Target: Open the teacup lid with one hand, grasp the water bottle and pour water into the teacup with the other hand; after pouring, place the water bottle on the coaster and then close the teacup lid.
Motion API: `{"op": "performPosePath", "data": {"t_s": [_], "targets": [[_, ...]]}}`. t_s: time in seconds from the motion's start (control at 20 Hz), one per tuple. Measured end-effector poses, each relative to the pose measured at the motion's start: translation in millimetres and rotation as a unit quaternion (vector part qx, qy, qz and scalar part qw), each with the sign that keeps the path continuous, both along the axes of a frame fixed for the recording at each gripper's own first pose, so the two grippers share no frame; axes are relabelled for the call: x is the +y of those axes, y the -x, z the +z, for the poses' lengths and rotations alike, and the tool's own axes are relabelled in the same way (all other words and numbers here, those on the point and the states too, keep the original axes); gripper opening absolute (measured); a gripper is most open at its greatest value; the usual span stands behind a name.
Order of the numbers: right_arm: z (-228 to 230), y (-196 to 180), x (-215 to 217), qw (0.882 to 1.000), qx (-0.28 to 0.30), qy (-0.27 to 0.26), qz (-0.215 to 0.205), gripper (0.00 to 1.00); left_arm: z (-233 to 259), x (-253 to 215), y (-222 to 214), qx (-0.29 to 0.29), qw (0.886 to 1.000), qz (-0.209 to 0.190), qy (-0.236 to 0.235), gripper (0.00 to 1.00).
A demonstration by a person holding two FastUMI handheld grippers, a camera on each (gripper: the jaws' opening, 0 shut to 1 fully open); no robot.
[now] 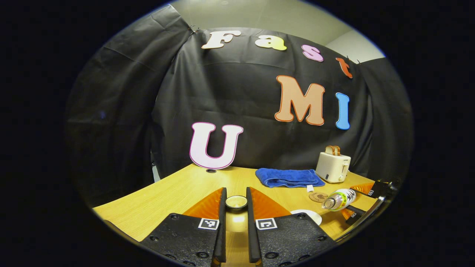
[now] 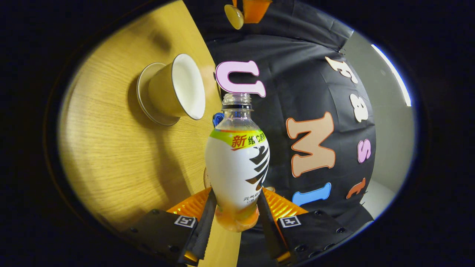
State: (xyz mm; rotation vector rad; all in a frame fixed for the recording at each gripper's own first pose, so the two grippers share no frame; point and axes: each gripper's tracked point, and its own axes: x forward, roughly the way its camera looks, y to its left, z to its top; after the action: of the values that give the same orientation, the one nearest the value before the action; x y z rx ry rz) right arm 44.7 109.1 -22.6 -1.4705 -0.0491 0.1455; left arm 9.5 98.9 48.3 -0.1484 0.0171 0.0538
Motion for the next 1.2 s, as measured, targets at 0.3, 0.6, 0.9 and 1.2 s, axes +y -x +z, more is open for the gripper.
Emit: {"op": "performPosePath", "data": {"t_s": [0.3, 0.6, 0.9, 1.2], "targets": [[6.5, -4.1, 12.2, 0.998, -0.012, 0.052, 0.028, 0.66, 2.9, 3.3, 1.9, -0.004, 1.000, 0.005, 0.000, 0.21], [16.9, -7.4, 16.0, 0.993, -0.032, 0.103, 0.036, 0.66, 6.5, 1.0, 3.1, -0.010, 1.000, 0.002, 0.002, 0.21], [24.3, -9.1, 19.8, 0.987, -0.044, 0.150, 0.046, 0.66, 5.4, 1.1, 2.7, -0.008, 1.000, 0.001, 0.003, 0.21], [29.8, -11.2, 20.8, 0.980, -0.051, 0.187, 0.050, 0.66, 4.1, 0.3, 1.9, -0.005, 1.000, -0.002, 0.013, 0.20]]}}
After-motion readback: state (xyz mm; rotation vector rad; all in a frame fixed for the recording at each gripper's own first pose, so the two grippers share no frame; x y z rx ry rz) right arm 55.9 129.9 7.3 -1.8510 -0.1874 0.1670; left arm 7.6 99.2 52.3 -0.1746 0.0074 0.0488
